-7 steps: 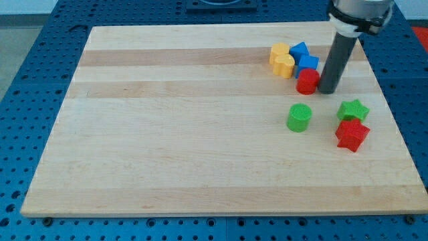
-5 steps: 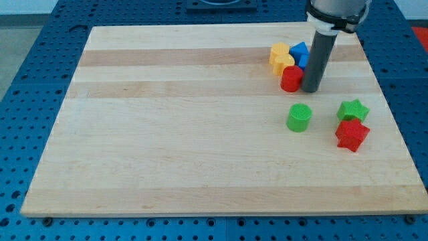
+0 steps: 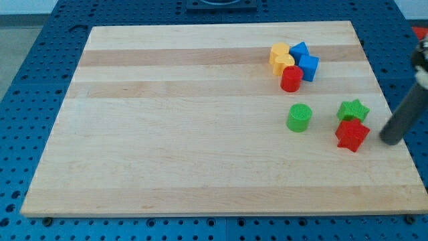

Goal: Slide the red star to the top center

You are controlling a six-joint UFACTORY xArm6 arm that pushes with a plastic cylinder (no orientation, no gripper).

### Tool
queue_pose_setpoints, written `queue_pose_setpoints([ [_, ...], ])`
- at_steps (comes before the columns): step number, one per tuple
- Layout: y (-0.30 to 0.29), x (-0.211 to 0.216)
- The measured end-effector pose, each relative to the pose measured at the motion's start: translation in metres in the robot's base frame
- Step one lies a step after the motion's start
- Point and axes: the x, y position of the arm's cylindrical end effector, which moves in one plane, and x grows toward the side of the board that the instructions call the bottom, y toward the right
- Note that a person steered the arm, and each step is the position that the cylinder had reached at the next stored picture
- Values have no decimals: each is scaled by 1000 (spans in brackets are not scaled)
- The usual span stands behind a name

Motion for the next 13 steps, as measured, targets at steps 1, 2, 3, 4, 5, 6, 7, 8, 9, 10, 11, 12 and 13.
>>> queue_pose_setpoints([
  [1, -60, 0],
  [2, -123, -12],
  [3, -175, -34],
  [4, -212, -53],
  [5, -233, -55],
  [6, -230, -41],
  [7, -194, -36],
  [8, -173, -21],
  [9, -177, 28],
  [10, -225, 33],
  [11, -235, -16],
  [12, -235, -60],
  [13, -235, -54],
])
